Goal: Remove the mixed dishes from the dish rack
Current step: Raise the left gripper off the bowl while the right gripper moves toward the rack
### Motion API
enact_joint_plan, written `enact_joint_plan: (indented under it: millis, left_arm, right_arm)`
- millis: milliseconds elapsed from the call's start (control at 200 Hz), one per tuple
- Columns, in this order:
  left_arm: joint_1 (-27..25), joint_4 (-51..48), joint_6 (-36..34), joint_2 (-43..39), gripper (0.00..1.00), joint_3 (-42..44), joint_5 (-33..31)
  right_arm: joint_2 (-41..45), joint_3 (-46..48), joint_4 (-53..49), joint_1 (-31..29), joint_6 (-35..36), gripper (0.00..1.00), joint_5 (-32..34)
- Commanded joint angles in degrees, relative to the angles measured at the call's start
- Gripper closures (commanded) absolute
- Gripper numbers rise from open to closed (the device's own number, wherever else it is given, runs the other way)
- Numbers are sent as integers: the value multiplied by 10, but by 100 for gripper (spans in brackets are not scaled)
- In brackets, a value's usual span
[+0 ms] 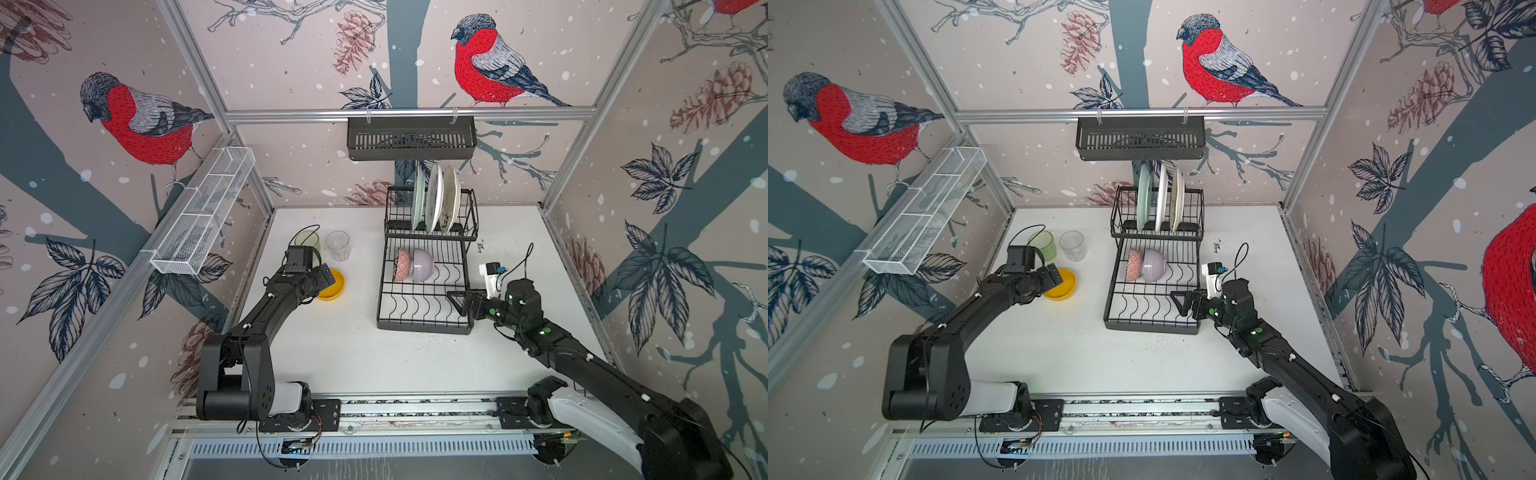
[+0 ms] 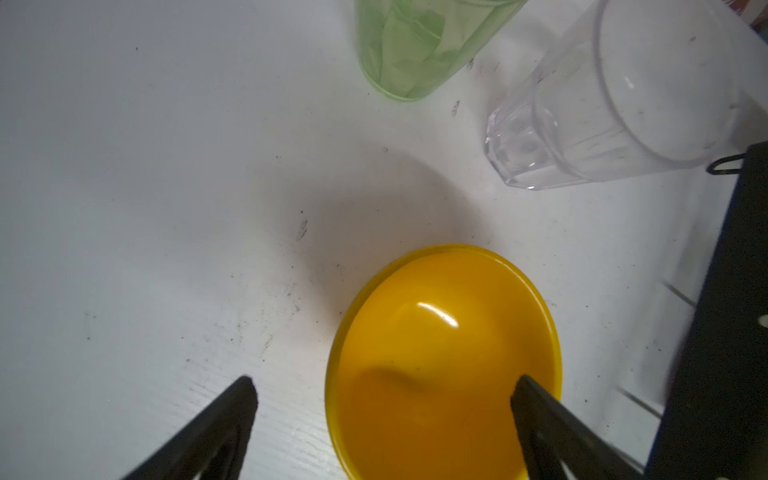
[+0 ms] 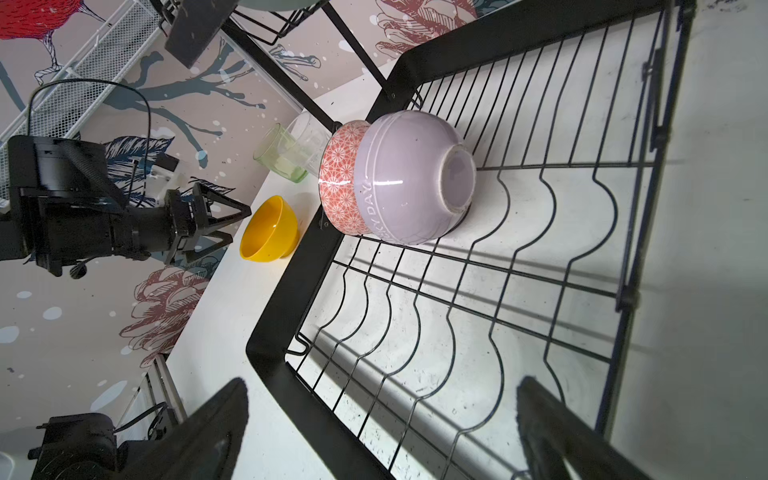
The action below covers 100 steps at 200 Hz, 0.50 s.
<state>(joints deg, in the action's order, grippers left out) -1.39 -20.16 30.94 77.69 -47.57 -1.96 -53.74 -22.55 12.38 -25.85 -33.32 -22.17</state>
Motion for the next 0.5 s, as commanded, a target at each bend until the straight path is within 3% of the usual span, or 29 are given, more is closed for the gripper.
enact_joint_plan:
  millis: [0, 495]
  left_arm:
    - [0, -12, -27, -32, 3, 9, 27]
    - [0, -11, -40, -137, 3, 55, 113]
  right_arm:
    - [-3, -6, 3, -1, -13, 0, 3]
    - [-28, -15, 15, -11, -66, 0, 27]
